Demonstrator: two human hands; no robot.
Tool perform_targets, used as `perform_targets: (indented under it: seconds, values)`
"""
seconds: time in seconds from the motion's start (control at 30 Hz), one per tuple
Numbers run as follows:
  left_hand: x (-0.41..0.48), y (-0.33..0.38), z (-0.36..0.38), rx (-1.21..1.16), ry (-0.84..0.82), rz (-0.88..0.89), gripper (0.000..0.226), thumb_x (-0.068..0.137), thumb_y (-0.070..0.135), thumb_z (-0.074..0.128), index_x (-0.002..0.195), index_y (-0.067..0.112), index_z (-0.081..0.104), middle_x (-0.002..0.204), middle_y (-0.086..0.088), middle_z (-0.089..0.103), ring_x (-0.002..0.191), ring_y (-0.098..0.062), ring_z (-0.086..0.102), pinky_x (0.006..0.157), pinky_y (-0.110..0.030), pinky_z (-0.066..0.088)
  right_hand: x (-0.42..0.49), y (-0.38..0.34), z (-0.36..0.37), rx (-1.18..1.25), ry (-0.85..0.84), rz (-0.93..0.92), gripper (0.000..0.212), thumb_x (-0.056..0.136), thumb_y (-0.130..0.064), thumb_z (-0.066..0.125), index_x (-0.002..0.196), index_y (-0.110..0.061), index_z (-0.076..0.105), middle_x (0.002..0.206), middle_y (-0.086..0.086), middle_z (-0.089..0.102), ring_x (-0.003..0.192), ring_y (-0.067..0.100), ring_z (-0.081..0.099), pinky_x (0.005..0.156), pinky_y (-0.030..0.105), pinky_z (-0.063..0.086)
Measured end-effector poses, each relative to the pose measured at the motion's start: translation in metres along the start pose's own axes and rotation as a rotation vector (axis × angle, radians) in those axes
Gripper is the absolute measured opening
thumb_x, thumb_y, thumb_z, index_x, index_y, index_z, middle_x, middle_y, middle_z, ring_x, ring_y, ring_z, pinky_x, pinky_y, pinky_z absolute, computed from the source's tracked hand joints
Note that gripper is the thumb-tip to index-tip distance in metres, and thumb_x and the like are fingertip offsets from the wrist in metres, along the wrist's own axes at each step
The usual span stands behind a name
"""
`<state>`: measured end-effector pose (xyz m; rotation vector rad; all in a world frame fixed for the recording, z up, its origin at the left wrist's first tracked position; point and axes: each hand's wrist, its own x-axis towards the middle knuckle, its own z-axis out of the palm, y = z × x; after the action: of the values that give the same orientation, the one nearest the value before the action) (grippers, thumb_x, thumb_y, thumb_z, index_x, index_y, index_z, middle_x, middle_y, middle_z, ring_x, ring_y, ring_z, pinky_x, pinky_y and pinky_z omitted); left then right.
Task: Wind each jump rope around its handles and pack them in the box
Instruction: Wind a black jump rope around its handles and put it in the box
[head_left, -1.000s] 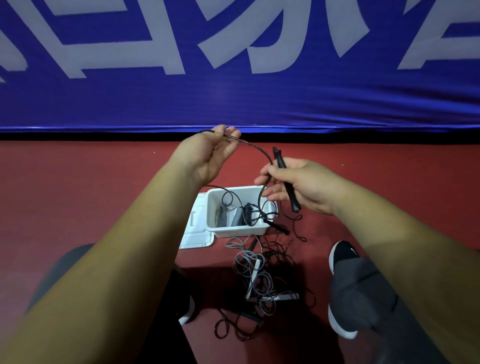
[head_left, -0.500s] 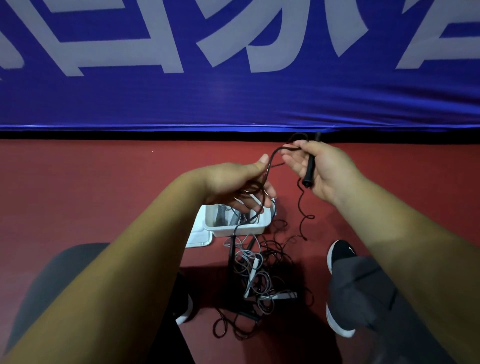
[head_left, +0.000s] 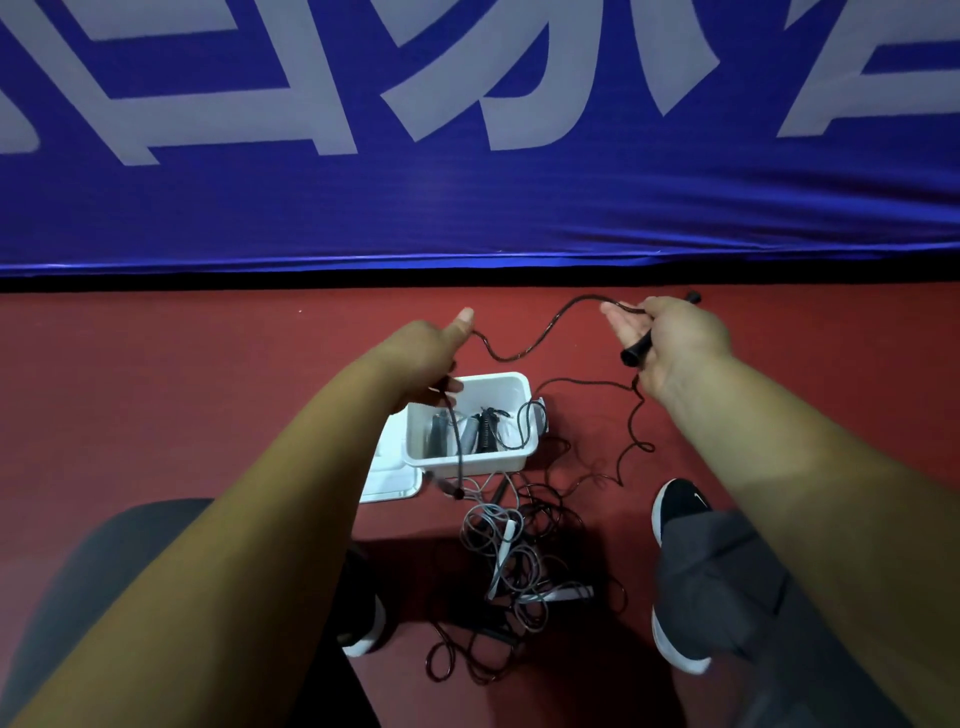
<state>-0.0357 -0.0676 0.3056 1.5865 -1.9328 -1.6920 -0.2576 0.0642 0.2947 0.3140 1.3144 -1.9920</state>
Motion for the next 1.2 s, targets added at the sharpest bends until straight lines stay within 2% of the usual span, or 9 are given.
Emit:
perform_targets:
  seconds: [0.1,0.23,0.33,0.5,0.6,0.73,0.87,1.0,1.2]
  values:
    - [0.005,0.003,-0.008,-0.194,0.191,0.028,0.042,0.107,0.046,0.055,0.119,0.006,0.057,0.081,-0.010,0.052,0.057,-0.020,0.058,0.070,-0.044,0.065,0.001,0.001,-0.001,-0.012,0.032,0.045,0.006,0.106,0.000,0.058,0.104,0.004,0.062,0.105,0.026,0.072,0.068,0.028,0.079,0.060,0.032,0.064]
    - [-0.003,0.011,-0.011,-0.486,0.028,-0.089,0.033,0.111,0.033,0.044,0.083,0.018,0.049,0.060,0.001,0.046,0.044,-0.014,0.053,0.069,-0.039,0.060,-0.009,0.011,0.002,-0.264,-0.032,0.220,0.011,0.112,-0.008,0.050,0.120,-0.001,0.056,0.100,0.023,0.062,0.079,0.033,0.075,0.067,0.041,0.067]
    - [-0.012,0.017,-0.011,-0.669,-0.155,-0.110,0.029,0.110,0.022,0.039,0.085,0.014,0.052,0.065,0.000,0.061,0.061,-0.017,0.071,0.074,-0.045,0.063,-0.022,0.025,0.001,-0.645,-0.181,0.369,0.019,0.110,-0.009,0.049,0.121,0.002,0.060,0.104,0.021,0.072,0.068,0.026,0.076,0.061,0.035,0.066]
    - [-0.018,0.023,-0.013,-0.897,-0.285,0.029,0.018,0.107,-0.001,0.040,0.098,0.009,0.052,0.101,-0.012,0.076,0.103,-0.032,0.077,0.084,-0.060,0.061,-0.035,0.046,0.003,-1.094,-0.398,0.207,0.025,0.102,-0.015,0.057,0.120,-0.020,0.074,0.118,0.002,0.077,0.100,0.020,0.070,0.067,0.030,0.056]
    - [-0.020,0.027,-0.016,-1.032,-0.286,0.068,0.022,0.107,-0.006,0.038,0.096,0.007,0.051,0.107,-0.017,0.076,0.110,-0.036,0.075,0.086,-0.065,0.059,-0.033,0.057,0.003,-1.125,-0.439,0.137,0.030,0.098,-0.015,0.059,0.116,-0.030,0.077,0.121,-0.003,0.076,0.108,0.019,0.070,0.078,0.032,0.053]
    - [-0.019,0.030,-0.021,-1.263,-0.243,0.053,0.023,0.106,-0.011,0.034,0.125,-0.004,0.045,0.114,-0.025,0.071,0.103,-0.044,0.075,0.080,-0.070,0.058,-0.029,0.069,0.001,-0.992,-0.521,0.174,0.026,0.095,-0.016,0.064,0.111,-0.029,0.080,0.122,-0.007,0.078,0.113,0.020,0.071,0.108,0.046,0.054]
    - [-0.018,0.031,-0.022,-1.361,-0.152,0.056,0.030,0.106,-0.013,0.030,0.133,-0.009,0.043,0.109,-0.021,0.063,0.094,-0.043,0.075,0.073,-0.068,0.060,-0.041,0.075,-0.001,-0.903,-0.682,0.341,0.032,0.105,-0.012,0.052,0.127,-0.023,0.073,0.124,-0.007,0.078,0.114,0.020,0.070,0.106,0.043,0.050]
    - [-0.012,0.029,-0.027,-1.376,-0.006,0.025,0.025,0.108,-0.011,0.027,0.125,-0.004,0.043,0.102,-0.018,0.059,0.094,-0.039,0.073,0.089,-0.061,0.057,-0.050,0.080,0.000,-0.799,-0.723,0.466,0.031,0.108,-0.009,0.044,0.128,-0.015,0.067,0.125,0.003,0.078,0.122,0.026,0.072,0.114,0.050,0.048]
    - [0.003,0.015,-0.043,-1.249,0.200,-0.012,0.037,0.112,-0.002,0.024,0.144,0.005,0.042,0.102,-0.011,0.064,0.125,-0.035,0.065,0.094,-0.056,0.053,-0.050,0.074,0.004,-0.713,-0.717,0.406,0.022,0.111,-0.020,0.056,0.125,-0.016,0.072,0.094,0.003,0.074,0.101,0.033,0.078,0.090,0.061,0.061]
